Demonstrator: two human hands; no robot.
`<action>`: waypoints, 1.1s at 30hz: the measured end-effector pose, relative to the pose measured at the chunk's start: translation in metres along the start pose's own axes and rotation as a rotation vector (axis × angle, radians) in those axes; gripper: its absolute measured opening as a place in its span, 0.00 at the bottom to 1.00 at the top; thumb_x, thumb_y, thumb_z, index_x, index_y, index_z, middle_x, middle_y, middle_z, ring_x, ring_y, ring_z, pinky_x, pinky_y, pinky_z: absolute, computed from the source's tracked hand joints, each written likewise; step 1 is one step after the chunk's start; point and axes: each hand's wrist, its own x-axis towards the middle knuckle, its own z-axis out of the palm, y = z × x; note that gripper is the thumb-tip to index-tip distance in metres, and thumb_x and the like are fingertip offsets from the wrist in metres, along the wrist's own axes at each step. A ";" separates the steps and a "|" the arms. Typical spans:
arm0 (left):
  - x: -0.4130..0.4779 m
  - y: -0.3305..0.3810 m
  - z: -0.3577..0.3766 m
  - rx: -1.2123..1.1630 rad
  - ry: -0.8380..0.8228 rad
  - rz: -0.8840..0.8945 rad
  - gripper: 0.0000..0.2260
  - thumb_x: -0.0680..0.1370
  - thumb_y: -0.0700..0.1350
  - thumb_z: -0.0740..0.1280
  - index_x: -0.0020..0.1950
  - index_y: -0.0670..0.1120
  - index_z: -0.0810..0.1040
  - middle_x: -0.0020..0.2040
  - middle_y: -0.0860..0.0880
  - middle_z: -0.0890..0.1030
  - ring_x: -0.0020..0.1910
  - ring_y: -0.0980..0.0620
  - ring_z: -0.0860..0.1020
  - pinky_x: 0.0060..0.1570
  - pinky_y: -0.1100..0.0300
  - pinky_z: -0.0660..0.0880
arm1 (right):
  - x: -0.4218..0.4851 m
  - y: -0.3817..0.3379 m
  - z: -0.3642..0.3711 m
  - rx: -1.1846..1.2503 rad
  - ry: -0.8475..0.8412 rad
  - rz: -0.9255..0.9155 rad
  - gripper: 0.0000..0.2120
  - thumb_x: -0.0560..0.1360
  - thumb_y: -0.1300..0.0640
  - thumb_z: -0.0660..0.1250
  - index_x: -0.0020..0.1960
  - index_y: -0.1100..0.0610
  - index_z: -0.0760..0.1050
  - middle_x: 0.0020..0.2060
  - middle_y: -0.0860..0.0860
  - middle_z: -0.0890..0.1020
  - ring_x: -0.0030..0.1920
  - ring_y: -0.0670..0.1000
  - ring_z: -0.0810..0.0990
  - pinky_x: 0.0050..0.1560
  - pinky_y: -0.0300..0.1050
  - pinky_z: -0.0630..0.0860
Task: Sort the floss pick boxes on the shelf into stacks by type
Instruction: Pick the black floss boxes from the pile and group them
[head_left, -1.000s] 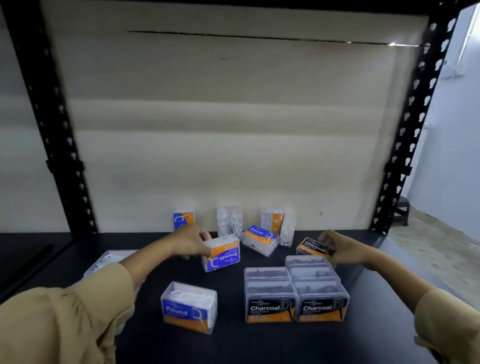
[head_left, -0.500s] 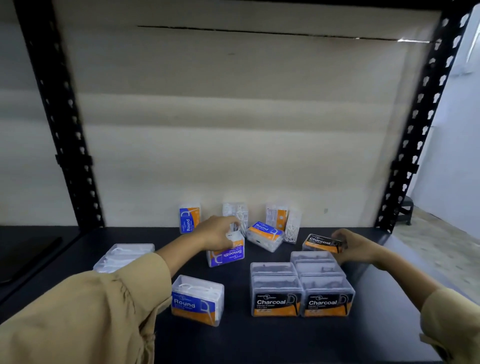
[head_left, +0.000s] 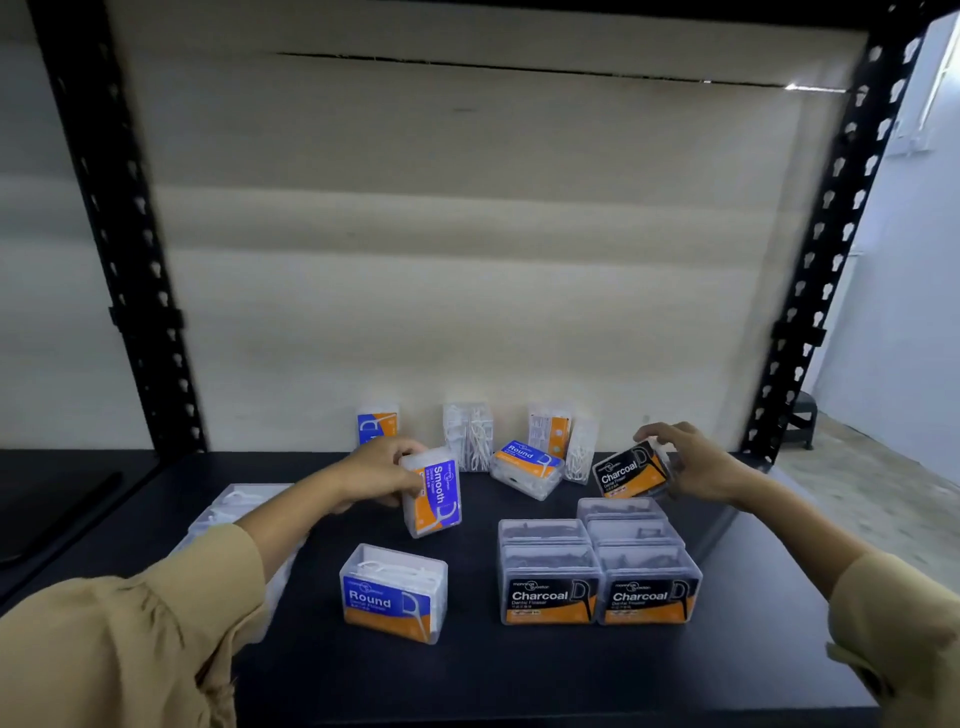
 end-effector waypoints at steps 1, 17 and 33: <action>-0.002 -0.002 -0.003 0.033 -0.002 -0.004 0.14 0.72 0.36 0.68 0.54 0.50 0.75 0.47 0.50 0.79 0.49 0.52 0.79 0.45 0.56 0.78 | 0.001 -0.001 0.000 -0.024 -0.008 -0.008 0.34 0.60 0.73 0.68 0.57 0.46 0.66 0.56 0.55 0.65 0.48 0.58 0.76 0.40 0.42 0.75; 0.000 0.026 0.001 0.670 -0.001 0.164 0.25 0.74 0.51 0.69 0.70 0.52 0.68 0.67 0.51 0.73 0.63 0.51 0.73 0.62 0.57 0.72 | 0.011 0.001 0.006 0.575 -0.085 0.269 0.08 0.73 0.61 0.69 0.51 0.56 0.72 0.40 0.60 0.78 0.37 0.55 0.73 0.33 0.43 0.69; 0.003 0.014 -0.015 0.308 0.118 0.177 0.08 0.70 0.43 0.73 0.47 0.51 0.79 0.43 0.54 0.76 0.42 0.57 0.75 0.40 0.67 0.70 | 0.003 -0.048 0.009 0.288 0.082 -0.037 0.09 0.68 0.68 0.71 0.38 0.57 0.73 0.39 0.51 0.77 0.40 0.52 0.76 0.39 0.41 0.72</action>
